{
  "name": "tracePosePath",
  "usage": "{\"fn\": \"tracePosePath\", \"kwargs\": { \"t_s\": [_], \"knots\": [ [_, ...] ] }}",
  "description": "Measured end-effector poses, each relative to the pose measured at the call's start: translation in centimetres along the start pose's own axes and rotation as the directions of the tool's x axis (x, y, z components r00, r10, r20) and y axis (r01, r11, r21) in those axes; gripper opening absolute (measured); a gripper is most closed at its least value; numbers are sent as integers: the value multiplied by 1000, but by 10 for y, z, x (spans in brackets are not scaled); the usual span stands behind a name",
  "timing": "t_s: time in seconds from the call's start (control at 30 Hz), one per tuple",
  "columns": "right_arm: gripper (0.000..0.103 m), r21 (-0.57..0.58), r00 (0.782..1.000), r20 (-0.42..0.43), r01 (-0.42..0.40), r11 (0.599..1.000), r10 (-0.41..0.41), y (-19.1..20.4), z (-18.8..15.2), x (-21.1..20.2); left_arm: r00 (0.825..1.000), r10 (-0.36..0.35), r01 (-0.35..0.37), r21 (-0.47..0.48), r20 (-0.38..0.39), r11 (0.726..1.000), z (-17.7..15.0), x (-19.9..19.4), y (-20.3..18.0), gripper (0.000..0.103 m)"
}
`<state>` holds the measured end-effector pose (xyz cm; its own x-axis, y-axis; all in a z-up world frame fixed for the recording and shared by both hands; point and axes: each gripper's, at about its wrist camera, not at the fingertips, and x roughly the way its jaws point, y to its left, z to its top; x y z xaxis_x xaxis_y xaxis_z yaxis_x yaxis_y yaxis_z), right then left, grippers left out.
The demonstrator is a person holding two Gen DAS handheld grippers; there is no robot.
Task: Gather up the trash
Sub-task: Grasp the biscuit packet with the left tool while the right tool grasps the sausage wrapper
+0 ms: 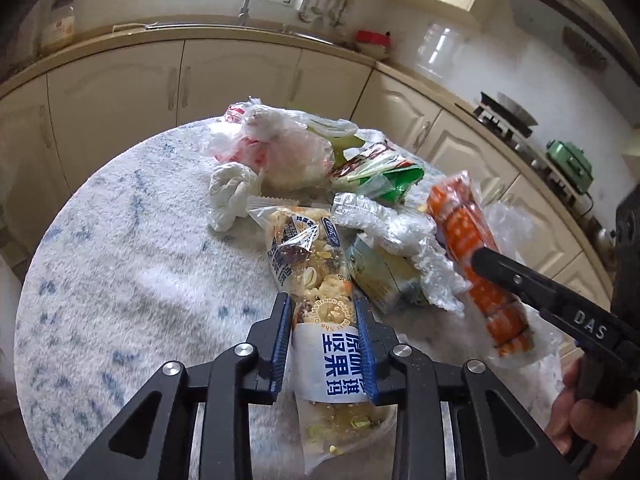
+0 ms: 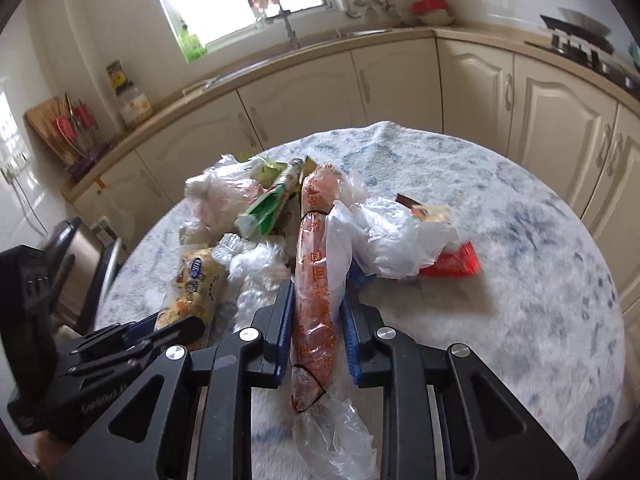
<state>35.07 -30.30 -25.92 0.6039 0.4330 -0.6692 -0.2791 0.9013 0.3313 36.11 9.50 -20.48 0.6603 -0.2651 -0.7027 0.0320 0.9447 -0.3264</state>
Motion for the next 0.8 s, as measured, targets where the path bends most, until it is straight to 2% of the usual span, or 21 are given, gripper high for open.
{"fn": "tracePosePath", "kwargs": {
  "t_s": [0.1, 0.17, 0.23, 0.3, 0.33, 0.4, 0.43, 0.5, 0.53, 0.57, 0.6, 0.7, 0.73, 0.77, 0.8],
  "knots": [
    [22, 26, 1000, 7, -5, 1000, 5, -6, -16, -17, 1000, 3, -3, 32, 2, 999, -12, -3, -5, 25],
    [11, 36, 1000, 5, 1, 999, -2, -8, -27, -26, 1000, -2, 2, 46, 0, 999, -14, -7, -3, 25],
    [11, 31, 1000, -6, 3, 1000, -3, -6, -35, -31, 1000, 18, -18, 70, -8, 997, -19, -9, -8, 27],
    [11, 1, 999, -29, 27, 1000, -27, 0, -39, -26, 998, 61, -60, 94, -12, 994, -12, 1, -11, 34],
    [13, 1, 999, -39, 31, 1000, -31, 1, -40, -23, 997, 81, -78, 90, -20, 993, -9, 6, -13, 48],
    [14, 4, 998, -47, 29, 1000, -28, 3, -39, -17, 993, 113, -110, 106, -20, 988, -4, 16, -19, 55],
    [17, 4, 998, -45, 33, 999, -33, 4, -39, -15, 992, 125, -122, 114, -23, 986, 0, 20, -18, 56],
    [30, 9, 999, -46, 27, 1000, -26, 7, -35, -12, 991, 135, -131, 127, -24, 983, 3, 28, -24, 53],
    [45, 4, 998, -49, 31, 1000, -30, 10, -33, -9, 990, 137, -133, 129, -23, 983, 6, 30, -21, 50],
    [59, -16, 997, -60, 54, 998, -55, 14, -33, -5, 992, 126, -122, 129, -25, 984, 10, 32, -19, 41],
    [62, -43, 993, -74, 94, 995, -97, 18, -32, 2, 992, 125, -121, 131, -26, 984, 12, 34, -19, 33],
    [60, -87, 981, -104, 155, 984, -164, 15, -38, 20, 995, 101, -97, 119, -25, 988, 13, 35, -15, 29],
    [48, -102, 979, -93, 174, 979, -183, 15, -39, 20, 995, 95, -91, 115, -26, 989, 11, 33, -11, 27],
    [29, -101, 980, -86, 172, 980, -181, 14, -39, 17, 996, 87, -84, 113, -27, 990, 4, 28, -12, 26],
    [29, -64, 987, -91, 129, 990, -135, 8, -39, 14, 997, 79, -76, 115, -24, 990, -11, 12, -18, 25]
  ]
}}
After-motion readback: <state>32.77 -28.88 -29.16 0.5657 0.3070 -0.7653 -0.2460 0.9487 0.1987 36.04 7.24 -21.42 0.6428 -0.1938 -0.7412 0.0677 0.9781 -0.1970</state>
